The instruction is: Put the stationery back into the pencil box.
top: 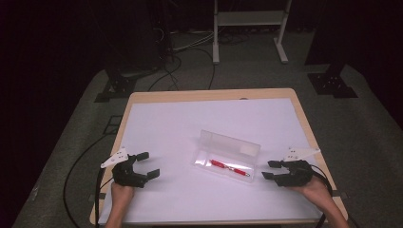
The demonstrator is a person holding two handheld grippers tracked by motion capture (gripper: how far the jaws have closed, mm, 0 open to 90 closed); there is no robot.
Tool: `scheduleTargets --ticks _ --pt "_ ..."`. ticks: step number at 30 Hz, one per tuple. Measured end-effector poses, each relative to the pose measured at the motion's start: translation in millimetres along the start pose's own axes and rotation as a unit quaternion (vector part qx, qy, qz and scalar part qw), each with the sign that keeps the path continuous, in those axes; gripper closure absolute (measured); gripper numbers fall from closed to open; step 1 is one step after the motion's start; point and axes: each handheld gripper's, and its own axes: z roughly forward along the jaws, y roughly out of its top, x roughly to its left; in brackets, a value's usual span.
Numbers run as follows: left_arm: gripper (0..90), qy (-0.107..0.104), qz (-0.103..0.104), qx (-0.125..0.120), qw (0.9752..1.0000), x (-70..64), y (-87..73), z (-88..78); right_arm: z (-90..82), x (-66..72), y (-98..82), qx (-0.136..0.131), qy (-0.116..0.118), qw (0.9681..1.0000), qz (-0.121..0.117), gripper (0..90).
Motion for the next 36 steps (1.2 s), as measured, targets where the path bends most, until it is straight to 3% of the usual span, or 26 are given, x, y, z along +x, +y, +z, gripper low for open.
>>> scheduleTargets --ticks 21,36 --pt "0.0 0.001 0.001 0.0 1.0 -0.4 -0.1 0.3 -12.9 -8.1 -19.6 -0.004 -0.022 0.9994 0.026 42.4" --pt "0.0 0.001 0.001 0.0 1.0 -0.3 -0.2 -0.3 -19.2 -6.6 -34.1 -0.015 -0.031 0.9984 0.044 38.1"
